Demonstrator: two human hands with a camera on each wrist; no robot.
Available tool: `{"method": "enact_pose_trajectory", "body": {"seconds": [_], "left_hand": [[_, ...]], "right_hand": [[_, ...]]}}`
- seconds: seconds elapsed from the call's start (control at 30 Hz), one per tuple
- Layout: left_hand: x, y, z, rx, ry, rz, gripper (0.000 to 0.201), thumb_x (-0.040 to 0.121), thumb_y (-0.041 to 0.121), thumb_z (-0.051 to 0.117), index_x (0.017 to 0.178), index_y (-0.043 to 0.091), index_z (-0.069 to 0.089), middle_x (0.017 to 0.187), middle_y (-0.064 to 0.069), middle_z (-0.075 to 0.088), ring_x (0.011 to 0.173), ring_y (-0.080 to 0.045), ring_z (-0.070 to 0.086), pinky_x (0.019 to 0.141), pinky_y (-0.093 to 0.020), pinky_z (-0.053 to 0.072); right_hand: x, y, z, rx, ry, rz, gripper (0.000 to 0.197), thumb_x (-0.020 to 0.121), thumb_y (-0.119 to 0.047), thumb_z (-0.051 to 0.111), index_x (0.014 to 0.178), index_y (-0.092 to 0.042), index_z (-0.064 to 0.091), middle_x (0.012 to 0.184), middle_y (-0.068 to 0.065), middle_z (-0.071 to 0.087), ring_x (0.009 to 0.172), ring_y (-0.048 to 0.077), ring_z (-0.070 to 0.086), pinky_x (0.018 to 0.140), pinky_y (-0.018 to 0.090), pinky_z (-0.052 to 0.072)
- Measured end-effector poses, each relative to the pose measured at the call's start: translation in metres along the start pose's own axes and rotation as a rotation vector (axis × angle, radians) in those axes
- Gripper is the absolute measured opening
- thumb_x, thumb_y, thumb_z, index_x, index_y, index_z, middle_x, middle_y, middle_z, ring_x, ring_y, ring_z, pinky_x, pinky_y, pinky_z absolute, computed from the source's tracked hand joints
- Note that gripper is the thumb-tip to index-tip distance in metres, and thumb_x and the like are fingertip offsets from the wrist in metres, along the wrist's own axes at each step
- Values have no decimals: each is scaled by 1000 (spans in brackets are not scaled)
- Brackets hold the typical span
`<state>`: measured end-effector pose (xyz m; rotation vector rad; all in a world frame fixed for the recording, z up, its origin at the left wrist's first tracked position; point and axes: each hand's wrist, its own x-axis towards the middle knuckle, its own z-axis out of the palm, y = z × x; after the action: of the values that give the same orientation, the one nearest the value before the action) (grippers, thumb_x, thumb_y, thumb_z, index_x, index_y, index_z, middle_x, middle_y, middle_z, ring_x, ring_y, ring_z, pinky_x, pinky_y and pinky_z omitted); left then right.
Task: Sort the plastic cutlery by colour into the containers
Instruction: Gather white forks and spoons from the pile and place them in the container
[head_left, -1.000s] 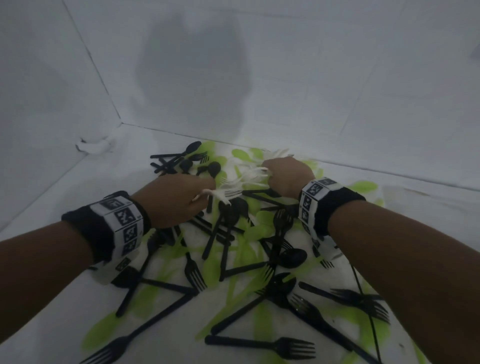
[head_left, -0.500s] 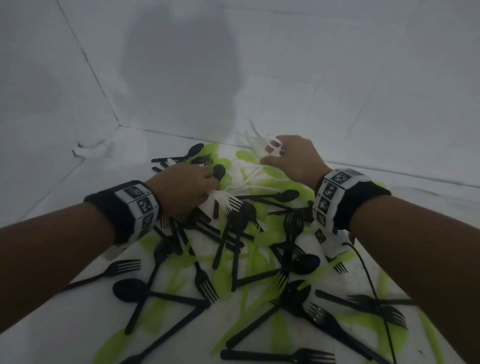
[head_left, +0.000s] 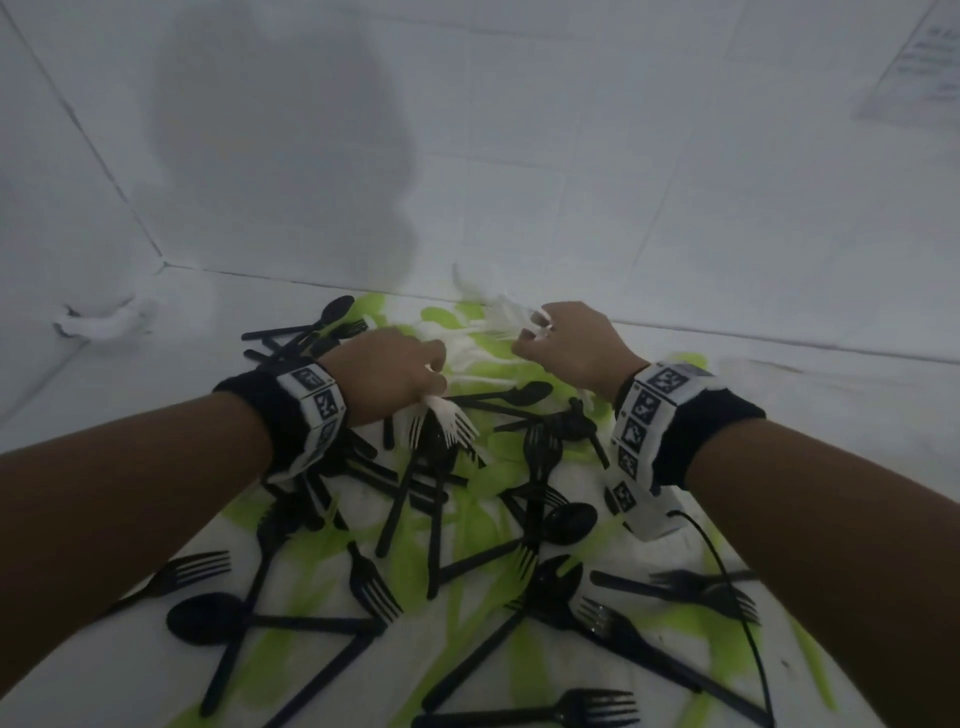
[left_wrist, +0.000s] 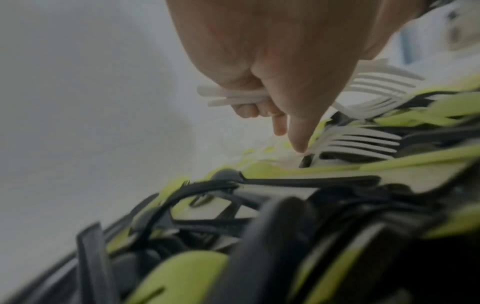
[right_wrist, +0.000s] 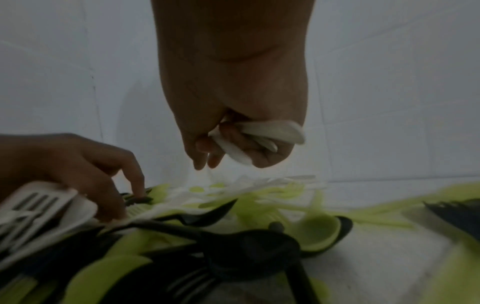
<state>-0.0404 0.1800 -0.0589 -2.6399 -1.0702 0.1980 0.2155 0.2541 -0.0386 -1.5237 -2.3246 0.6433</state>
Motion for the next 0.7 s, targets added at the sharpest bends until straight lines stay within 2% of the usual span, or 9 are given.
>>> {"method": "enact_pose_trajectory", "body": {"seconds": [0.1, 0.17, 0.2, 0.27, 0.33, 0.47, 0.53, 0.6, 0.7], "left_hand": [[-3, 8, -7, -19, -145, -17, 49, 89, 10, 35, 130, 20, 60, 130, -10, 56, 80, -31, 64, 76, -45, 54], [-5, 14, -10, 19, -240, -62, 52, 92, 10, 40, 140, 23, 52, 136, -4, 54, 91, -27, 65, 82, -41, 52], [-6, 15, -9, 8, -241, -63, 48, 92, 8, 49, 137, 23, 55, 133, -3, 57, 92, -26, 65, 81, -39, 51], [-9, 15, -9, 7, -200, -61, 35, 87, 6, 62, 120, 18, 66, 119, -5, 64, 84, -26, 66, 76, -38, 50], [-14, 14, -5, 6, -46, -11, 29, 78, 0, 69, 103, 14, 69, 103, -8, 67, 72, -27, 64, 68, -38, 49], [-24, 16, -11, 10, 191, 75, 22, 89, 7, 44, 103, 12, 60, 91, -8, 60, 71, -27, 55, 67, -39, 45], [-29, 14, -17, 35, 212, 95, 12, 92, 18, 49, 98, 13, 57, 84, -4, 55, 71, -25, 50, 69, -38, 39], [-32, 9, -19, 23, 173, 31, 17, 95, 30, 52, 95, 14, 55, 79, -2, 53, 70, -25, 47, 70, -39, 40], [-27, 3, -18, -145, 108, -226, 27, 94, 38, 38, 99, 16, 54, 75, 0, 54, 69, -27, 51, 70, -42, 47]], "right_hand": [[6, 4, 12, -171, -74, -51, 31, 91, -33, 64, 70, -17, 49, 79, -1, 55, 81, 24, 56, 66, 32, 36], [10, 5, 19, -277, -121, -31, 22, 91, -32, 63, 75, -21, 53, 87, -1, 58, 88, 24, 58, 72, 32, 43], [11, 5, 22, -312, -134, -17, 17, 91, -32, 62, 78, -22, 56, 89, -1, 61, 90, 25, 61, 72, 33, 46], [12, 5, 28, -321, -123, 5, 17, 93, -31, 58, 79, -22, 58, 89, 1, 64, 89, 26, 64, 71, 33, 49], [10, 5, 30, -321, -95, 7, 19, 95, -30, 54, 78, -22, 56, 89, 1, 64, 89, 27, 64, 70, 33, 49], [8, 8, 27, -303, -64, -67, 17, 100, -34, 49, 96, -20, 59, 102, 5, 64, 100, 31, 63, 78, 38, 50], [8, 7, 22, -232, -4, -66, 21, 103, -32, 46, 105, -15, 57, 108, 9, 63, 101, 34, 62, 80, 39, 48], [7, 2, 14, -131, 61, -15, 22, 106, -30, 43, 109, -10, 52, 111, 13, 56, 98, 35, 59, 82, 41, 48], [4, 0, 4, 79, 139, 64, 24, 108, -29, 39, 110, -6, 47, 109, 13, 57, 87, 34, 59, 78, 45, 50]]}}
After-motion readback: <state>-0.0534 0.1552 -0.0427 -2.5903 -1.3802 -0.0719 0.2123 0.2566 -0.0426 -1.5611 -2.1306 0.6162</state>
